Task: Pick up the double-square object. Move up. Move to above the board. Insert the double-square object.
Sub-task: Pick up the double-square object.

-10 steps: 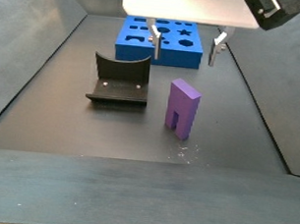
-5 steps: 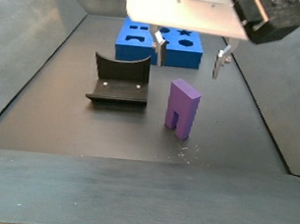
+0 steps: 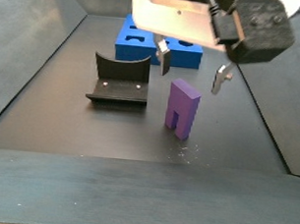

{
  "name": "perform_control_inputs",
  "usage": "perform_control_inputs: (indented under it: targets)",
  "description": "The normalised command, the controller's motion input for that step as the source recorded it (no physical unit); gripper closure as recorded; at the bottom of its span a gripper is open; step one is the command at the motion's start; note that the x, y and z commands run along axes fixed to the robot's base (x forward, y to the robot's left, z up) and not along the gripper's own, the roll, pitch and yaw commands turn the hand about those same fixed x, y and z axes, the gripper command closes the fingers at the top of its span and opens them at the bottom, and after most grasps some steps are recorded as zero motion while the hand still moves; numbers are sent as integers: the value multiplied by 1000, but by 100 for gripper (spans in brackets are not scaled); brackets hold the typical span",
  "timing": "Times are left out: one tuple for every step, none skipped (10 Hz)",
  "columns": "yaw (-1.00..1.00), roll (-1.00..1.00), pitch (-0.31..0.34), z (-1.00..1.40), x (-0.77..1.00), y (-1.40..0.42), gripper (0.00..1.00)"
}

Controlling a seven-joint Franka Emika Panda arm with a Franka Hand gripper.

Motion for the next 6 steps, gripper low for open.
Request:
perform_control_inputs:
  targets:
    - [-29,0,0,-3,0,0,0]
    - [0,0,-6,0,0,0,0]
    - [0,0,0,-57,0,0,0]
    - [-397,131,-17,-197,0,0,0]
    - [-694,231,0,-303,0,34,0]
    - [-791,277,0,-360,0,71,0]
